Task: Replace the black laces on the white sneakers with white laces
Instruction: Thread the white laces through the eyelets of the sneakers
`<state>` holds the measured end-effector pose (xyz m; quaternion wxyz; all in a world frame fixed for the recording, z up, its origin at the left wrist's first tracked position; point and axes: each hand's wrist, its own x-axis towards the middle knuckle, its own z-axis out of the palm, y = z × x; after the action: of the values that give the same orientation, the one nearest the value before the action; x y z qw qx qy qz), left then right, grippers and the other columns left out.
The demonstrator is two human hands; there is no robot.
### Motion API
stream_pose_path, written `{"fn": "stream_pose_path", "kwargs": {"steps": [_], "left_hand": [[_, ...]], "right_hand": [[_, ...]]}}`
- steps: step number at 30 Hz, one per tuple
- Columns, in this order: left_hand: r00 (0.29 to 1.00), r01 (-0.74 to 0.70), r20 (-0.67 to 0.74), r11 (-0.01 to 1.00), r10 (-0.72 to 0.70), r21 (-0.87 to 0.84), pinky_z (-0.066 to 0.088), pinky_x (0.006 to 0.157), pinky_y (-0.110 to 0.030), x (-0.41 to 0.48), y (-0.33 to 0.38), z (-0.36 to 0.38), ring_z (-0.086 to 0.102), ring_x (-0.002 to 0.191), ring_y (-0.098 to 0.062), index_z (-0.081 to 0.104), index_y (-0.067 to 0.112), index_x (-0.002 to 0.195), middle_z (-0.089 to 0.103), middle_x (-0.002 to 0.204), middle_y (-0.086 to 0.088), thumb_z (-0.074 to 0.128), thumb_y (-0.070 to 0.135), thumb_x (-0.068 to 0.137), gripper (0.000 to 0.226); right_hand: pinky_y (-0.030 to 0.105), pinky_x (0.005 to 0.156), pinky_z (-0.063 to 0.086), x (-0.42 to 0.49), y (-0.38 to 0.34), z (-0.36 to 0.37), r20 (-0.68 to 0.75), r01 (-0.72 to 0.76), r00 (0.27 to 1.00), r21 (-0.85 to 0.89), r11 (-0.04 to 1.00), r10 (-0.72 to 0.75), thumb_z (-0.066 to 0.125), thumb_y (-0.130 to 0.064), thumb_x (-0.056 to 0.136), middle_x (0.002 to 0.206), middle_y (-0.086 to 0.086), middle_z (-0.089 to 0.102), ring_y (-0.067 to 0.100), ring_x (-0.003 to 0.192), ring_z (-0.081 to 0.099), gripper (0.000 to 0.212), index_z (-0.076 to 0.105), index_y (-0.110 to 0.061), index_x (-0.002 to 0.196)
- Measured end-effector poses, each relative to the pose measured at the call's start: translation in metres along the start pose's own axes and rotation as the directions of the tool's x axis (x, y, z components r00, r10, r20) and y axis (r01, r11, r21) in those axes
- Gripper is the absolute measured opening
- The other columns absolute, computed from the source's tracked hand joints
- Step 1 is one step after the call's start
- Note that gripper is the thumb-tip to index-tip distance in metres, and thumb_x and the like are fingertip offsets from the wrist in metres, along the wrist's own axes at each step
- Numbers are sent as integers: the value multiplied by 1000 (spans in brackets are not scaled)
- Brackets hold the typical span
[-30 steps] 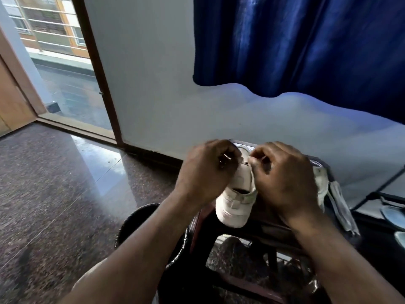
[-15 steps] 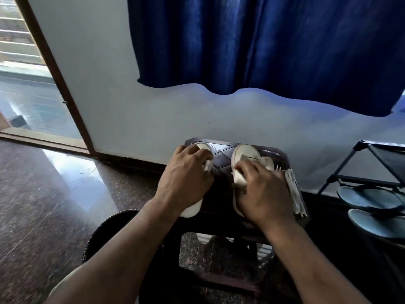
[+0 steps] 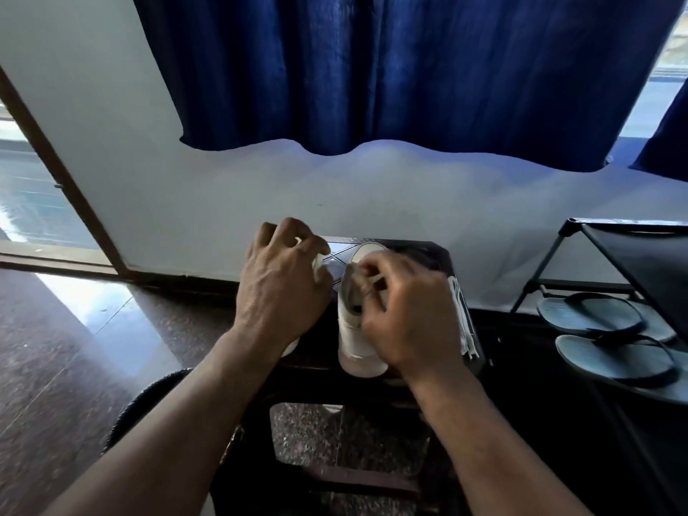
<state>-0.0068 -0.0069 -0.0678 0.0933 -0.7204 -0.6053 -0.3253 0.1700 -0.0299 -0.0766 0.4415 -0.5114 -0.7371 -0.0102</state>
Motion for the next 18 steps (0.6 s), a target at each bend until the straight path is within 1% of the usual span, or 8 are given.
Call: {"fn": "stream_pose_path", "kwargs": {"steps": [3, 6, 9, 11, 13, 14, 16, 18], "left_hand": [[997, -70, 8, 992, 72, -108, 47, 86, -39, 5, 31, 10, 58, 97, -25, 76, 25, 101, 69, 101, 2, 52, 41, 96, 29], [987, -106, 115, 992, 113, -60, 46, 87, -44, 8, 52, 27, 58, 92, -28, 74, 24, 93, 72, 91, 3, 36, 53, 103, 49], [984, -77, 155, 996, 83, -49, 41, 86, -37, 16, 60, 34, 61, 87, -30, 72, 19, 79, 72, 79, -1, 31, 61, 104, 64], [969, 69, 243, 990, -37, -122, 40, 77, -35, 30, 66, 35, 63, 85, -31, 71, 16, 70, 69, 72, -3, 34, 69, 102, 72], [918, 243, 355, 958, -176, -153, 45, 67, -36, 42, 71, 38, 63, 78, -26, 66, 15, 63, 64, 64, -5, 42, 80, 92, 76], [896, 288, 392, 945, -209, -154, 46, 63, -35, 45, 72, 41, 63, 72, -23, 65, 14, 61, 62, 61, -3, 48, 82, 88, 75], [861, 357, 441, 919, -253, -170, 47, 59, -33, 50, 73, 44, 63, 68, -20, 67, 13, 62, 63, 58, 0, 59, 74, 80, 64], [834, 418, 474, 884, -284, -207, 51, 63, -32, 53, 71, 46, 65, 70, -20, 70, 14, 65, 66, 60, 1, 63, 61, 76, 49]], "right_hand": [[42, 70, 55, -2, 42, -14, -156, -143, 977, 40, 989, 147, 66, -27, 90, 89, -4, 71, 24, 78, 68, 5, 68, -24, 94], [46, 70, 55, -19, 80, -20, -92, -249, 966, -75, 966, 242, 73, -19, 87, 86, -1, 70, 26, 76, 66, 6, 69, -22, 90], [45, 72, 53, -26, 100, -17, -23, -228, 973, -158, 961, 228, 77, -15, 83, 86, 0, 71, 28, 77, 62, 10, 71, -21, 88], [44, 74, 51, -25, 105, -16, -15, -212, 977, -188, 959, 214, 76, -18, 82, 88, 0, 72, 30, 80, 62, 8, 71, -23, 86], [43, 75, 50, -24, 107, -14, -12, -227, 973, -215, 950, 230, 75, -19, 82, 89, -1, 74, 30, 81, 62, 8, 72, -24, 87], [40, 74, 48, -23, 106, -14, -18, -236, 971, -230, 944, 238, 76, -17, 82, 87, -2, 74, 29, 81, 62, 9, 72, -25, 86], [36, 73, 40, -18, 104, -14, -35, -255, 966, -266, 930, 255, 75, -16, 82, 83, -5, 73, 25, 80, 60, 10, 73, -26, 83], [35, 73, 34, -11, 107, -13, -20, -285, 955, -327, 901, 295, 71, -21, 85, 82, -5, 73, 24, 82, 59, 7, 73, -27, 82]]}}
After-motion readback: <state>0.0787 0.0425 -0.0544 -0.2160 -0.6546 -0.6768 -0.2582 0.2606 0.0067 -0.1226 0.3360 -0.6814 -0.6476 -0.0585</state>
